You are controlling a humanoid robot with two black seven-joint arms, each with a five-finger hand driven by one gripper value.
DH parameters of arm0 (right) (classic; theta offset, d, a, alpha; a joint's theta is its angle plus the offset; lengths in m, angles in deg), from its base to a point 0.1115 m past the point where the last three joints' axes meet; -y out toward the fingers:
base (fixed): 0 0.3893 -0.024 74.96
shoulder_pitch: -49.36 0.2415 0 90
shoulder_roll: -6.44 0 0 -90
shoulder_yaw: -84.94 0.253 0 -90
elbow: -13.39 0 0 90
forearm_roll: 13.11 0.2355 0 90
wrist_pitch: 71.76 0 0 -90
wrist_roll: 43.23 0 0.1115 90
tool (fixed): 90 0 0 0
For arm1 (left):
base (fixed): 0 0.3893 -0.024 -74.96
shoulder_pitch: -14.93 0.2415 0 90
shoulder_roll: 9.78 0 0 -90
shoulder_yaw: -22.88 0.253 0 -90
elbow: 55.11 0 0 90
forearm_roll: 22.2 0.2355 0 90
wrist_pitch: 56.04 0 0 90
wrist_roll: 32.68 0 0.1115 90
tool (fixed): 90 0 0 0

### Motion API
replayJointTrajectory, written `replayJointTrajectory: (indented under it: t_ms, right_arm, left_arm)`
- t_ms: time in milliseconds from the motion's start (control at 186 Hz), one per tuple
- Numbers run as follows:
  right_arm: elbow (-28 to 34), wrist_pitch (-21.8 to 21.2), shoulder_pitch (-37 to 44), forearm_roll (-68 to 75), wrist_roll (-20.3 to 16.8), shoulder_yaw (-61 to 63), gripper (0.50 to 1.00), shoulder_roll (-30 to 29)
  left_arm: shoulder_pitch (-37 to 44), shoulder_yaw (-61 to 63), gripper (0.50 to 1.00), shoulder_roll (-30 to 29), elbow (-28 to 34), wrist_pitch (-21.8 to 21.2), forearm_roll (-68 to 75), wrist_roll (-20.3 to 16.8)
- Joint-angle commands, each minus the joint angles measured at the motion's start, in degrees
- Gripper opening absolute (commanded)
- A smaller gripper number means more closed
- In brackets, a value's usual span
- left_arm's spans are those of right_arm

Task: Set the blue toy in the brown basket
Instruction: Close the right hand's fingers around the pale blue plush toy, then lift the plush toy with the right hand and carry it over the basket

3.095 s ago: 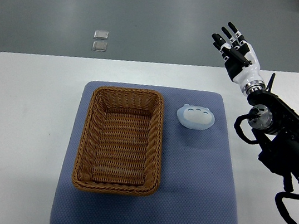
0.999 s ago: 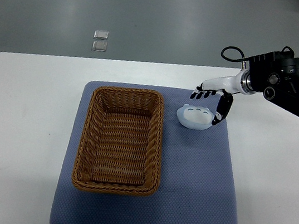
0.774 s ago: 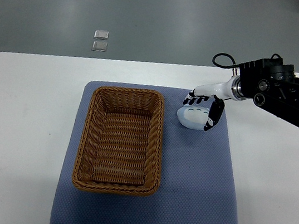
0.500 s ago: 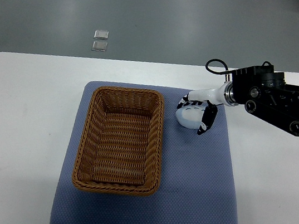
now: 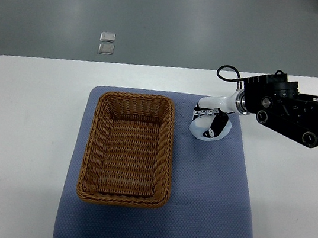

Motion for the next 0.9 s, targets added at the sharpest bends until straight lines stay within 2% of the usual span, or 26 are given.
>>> replayJointTrajectory:
  t_ms: [0,183,527,677,897]
  right_arm:
    - [0.0,-0.1,0.1,0.1,0.1,0.0,0.562,0.2]
    - [0.1,-0.4,1.6,0.6,0.3,0.5,0.564,1.0]
    - [0.1,-0.7,9.5,1.1,0.7,1.3,0.576,2.6]
    - [0.1,-1.1,11.3,1.2,0.7,5.2,0.588,1.4]
    - [0.4,-0.9,11.6,1.7,1.5,7.2,0.601,-3.4]
  left_arm:
    - [0.0,0.0,1.000,0.0,0.0,0.0,0.0,0.0]
    - [0.0,0.1,1.000,0.0,0.0,0.0,0.0,0.0]
    - [0.0,0.1,1.000,0.0,0.0,0.0,0.0,0.0]
    - [0.0,0.1,1.000,0.0,0.0,0.0,0.0,0.1]
    - [0.0,0.1,1.000,0.0,0.0,0.0,0.0,0.0]
